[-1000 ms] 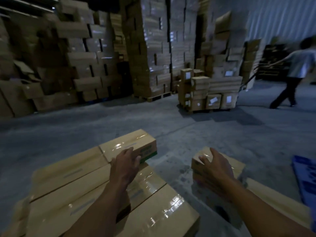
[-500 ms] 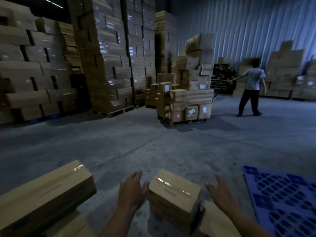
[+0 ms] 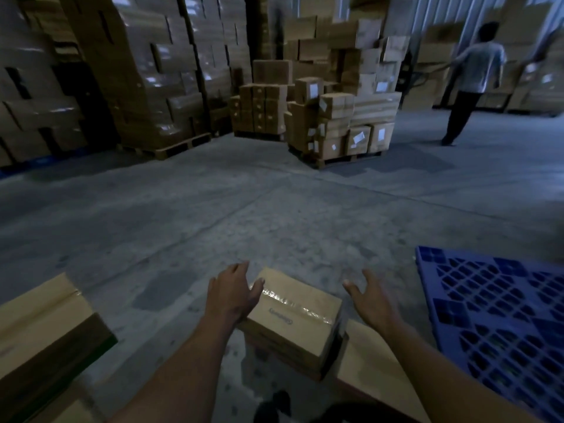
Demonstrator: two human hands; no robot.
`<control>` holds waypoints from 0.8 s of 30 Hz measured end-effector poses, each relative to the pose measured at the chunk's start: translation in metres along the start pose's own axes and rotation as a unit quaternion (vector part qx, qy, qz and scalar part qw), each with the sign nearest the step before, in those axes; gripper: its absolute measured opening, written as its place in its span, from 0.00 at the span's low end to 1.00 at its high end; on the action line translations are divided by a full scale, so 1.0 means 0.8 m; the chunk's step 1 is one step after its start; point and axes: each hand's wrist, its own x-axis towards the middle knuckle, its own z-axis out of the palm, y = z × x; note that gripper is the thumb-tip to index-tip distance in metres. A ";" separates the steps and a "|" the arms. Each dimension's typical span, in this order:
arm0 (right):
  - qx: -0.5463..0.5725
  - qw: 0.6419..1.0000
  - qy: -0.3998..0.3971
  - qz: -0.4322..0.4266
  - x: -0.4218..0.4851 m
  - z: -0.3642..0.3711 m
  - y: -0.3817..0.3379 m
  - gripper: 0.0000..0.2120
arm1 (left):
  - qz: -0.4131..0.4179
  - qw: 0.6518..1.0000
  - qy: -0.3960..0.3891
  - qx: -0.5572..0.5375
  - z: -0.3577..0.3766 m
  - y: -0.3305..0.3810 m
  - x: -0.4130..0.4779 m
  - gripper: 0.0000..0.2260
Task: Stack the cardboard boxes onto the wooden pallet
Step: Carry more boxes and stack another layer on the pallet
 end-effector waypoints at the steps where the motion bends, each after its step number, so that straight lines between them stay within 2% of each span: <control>1: -0.001 1.000 0.001 0.012 0.023 0.011 0.003 0.33 | 0.009 1.000 -0.010 -0.002 0.014 -0.003 0.030 0.31; 3: -0.004 0.999 0.009 0.038 0.064 0.031 0.006 0.31 | 0.029 0.999 -0.034 -0.007 0.040 -0.010 0.088 0.33; 6: -0.011 0.996 0.021 0.092 0.145 0.082 0.010 0.29 | 0.058 0.994 -0.087 0.000 0.098 -0.027 0.196 0.32; 8: -0.003 0.992 0.021 0.121 0.190 0.128 0.014 0.28 | 0.066 0.991 -0.115 -0.008 0.133 -0.042 0.254 0.36; 11: -0.024 0.977 -0.009 0.212 0.251 0.209 0.021 0.28 | 0.073 0.979 -0.188 -0.010 0.201 -0.090 0.339 0.43; 14: -0.027 0.962 -0.020 0.272 0.281 0.275 0.022 0.28 | 0.076 0.965 -0.248 0.033 0.255 -0.148 0.393 0.42; 19: -0.033 0.931 -0.034 0.362 0.308 0.368 0.078 0.27 | 0.035 0.945 -0.322 0.033 0.372 -0.229 0.454 0.37; 22: -0.031 0.912 -0.048 0.406 0.323 0.414 0.122 0.30 | 0.007 0.935 -0.353 0.031 0.443 -0.259 0.464 0.34; 24: -0.012 0.903 -0.061 0.426 0.328 0.443 0.153 0.36 | -0.020 0.934 -0.356 0.023 0.485 -0.275 0.468 0.34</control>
